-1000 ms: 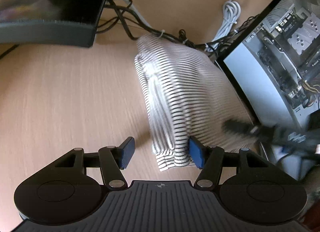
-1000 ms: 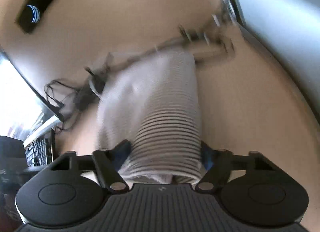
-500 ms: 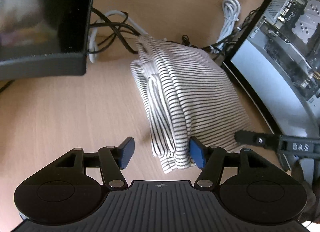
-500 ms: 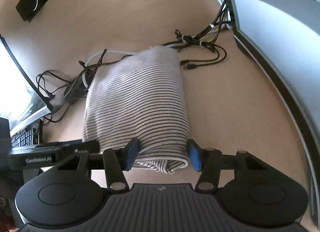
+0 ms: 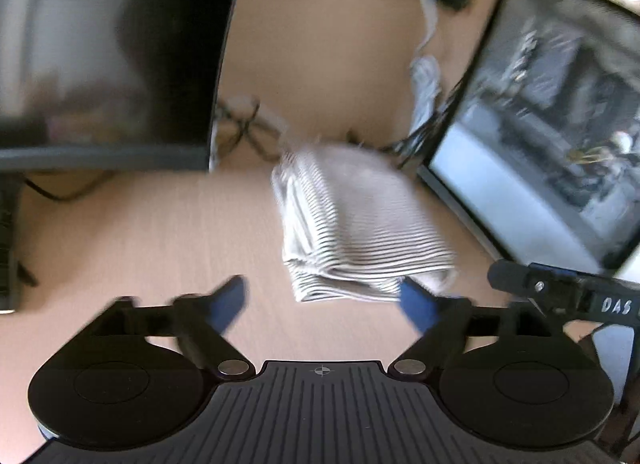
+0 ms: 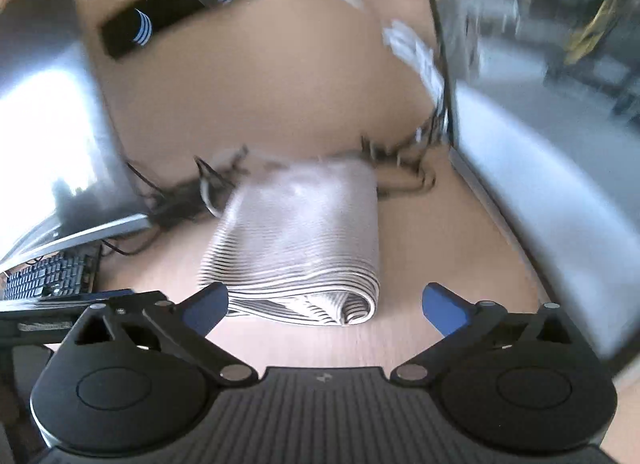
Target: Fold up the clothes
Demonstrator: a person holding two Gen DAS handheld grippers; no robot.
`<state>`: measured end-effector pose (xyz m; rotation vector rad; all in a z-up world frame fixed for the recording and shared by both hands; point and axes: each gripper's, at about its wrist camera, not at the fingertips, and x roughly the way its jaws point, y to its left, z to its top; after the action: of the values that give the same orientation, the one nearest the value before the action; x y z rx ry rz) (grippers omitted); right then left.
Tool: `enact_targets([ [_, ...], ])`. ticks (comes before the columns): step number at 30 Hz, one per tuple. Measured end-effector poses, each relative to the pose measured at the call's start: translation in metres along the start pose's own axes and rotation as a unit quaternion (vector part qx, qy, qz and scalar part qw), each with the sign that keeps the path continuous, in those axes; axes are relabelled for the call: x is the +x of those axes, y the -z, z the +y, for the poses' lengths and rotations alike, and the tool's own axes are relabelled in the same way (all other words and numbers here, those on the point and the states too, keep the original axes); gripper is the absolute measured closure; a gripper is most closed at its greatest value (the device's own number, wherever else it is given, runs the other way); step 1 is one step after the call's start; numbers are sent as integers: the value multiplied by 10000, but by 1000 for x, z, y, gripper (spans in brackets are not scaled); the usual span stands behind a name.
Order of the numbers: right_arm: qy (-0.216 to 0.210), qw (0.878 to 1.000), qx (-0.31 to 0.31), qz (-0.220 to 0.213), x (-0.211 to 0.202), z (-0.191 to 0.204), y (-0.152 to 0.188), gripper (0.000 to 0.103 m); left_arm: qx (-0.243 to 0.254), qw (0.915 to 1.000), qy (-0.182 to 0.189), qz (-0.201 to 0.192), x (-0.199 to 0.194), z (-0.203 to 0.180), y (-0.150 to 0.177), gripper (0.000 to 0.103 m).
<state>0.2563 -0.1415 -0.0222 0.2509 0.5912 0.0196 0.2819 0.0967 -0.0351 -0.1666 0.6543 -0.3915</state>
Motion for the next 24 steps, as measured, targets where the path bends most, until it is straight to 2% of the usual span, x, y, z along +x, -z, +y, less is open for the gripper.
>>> enact_targets([
  [2,252,9992,-96,-284,-26,13,9,0,-94,9996,-108,-246,-26,-4,9,0],
  [4,516,9975,-55,-478,-48,26,18,0,-139,9990,-280,-305,-45,-8,17,0],
  [7,868,9940,156,-650,-75,36,36,0,-1,9983,-576,-109,-63,-20,31,0],
  [9,988,9938,219,-467,-89,34,47,0,32,9972,-748,41,-74,-30,40,0],
  [11,912,9949,208,-385,-104,29,54,0,-5,9970,-774,83,-85,-40,49,0],
  [16,765,9960,-18,-451,-129,16,65,0,28,9978,-620,-251,-101,-70,68,0],
  [19,689,9965,-99,-464,-143,6,71,0,-45,9949,-953,-327,-105,-94,76,0],
  [24,470,9967,-280,-596,-162,-13,81,0,142,9891,-1411,-396,-115,-123,98,0],
])
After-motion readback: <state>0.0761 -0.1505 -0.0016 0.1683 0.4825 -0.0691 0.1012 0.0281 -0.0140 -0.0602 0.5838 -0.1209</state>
